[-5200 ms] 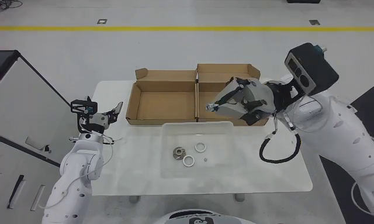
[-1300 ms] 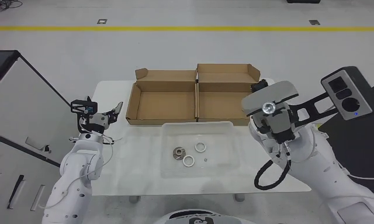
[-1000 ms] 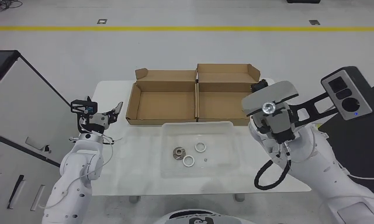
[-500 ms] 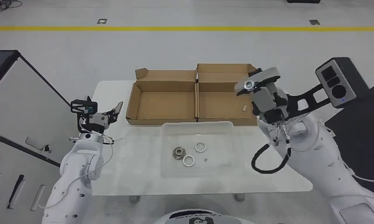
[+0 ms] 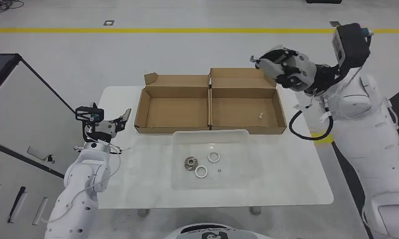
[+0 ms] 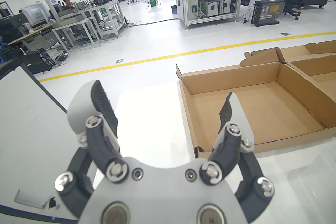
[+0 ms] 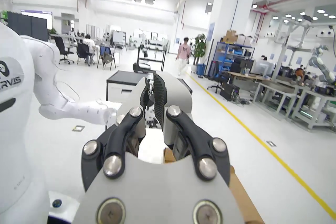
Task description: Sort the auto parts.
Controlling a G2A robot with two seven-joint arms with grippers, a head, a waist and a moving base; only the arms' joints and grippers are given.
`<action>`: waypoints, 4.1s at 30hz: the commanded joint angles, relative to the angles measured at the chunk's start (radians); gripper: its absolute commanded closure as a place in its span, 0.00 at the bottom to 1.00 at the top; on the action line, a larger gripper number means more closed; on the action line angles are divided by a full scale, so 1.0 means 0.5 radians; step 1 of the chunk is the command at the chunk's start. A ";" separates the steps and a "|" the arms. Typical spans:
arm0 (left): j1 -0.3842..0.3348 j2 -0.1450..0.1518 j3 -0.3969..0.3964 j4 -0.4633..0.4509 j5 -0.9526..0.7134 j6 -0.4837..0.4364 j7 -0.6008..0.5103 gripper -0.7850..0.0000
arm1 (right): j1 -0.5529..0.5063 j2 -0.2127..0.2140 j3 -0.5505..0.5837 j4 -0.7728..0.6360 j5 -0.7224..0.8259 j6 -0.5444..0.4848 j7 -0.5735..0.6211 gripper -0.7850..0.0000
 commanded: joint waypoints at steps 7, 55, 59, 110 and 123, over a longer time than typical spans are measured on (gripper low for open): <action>0.000 0.000 0.000 0.000 0.000 0.000 0.000 0.00 | 0.477 -0.036 -0.341 0.357 -0.401 0.000 0.523 1.00; 0.000 0.000 0.000 0.000 0.000 0.000 0.000 0.00 | 1.397 -0.669 -2.125 1.563 -1.803 0.000 0.782 1.00; 0.000 0.000 0.000 0.000 0.000 0.000 0.000 0.00 | 1.363 -0.715 -2.125 1.707 -1.850 0.000 0.781 1.00; 0.000 0.000 0.000 0.000 0.000 0.000 0.000 0.00 | 1.121 -1.007 -2.125 2.467 -2.260 0.000 0.325 0.99; 0.000 0.000 0.000 0.000 0.000 0.000 0.000 0.00 | 1.154 -1.027 -2.125 2.518 -2.294 0.000 0.226 0.60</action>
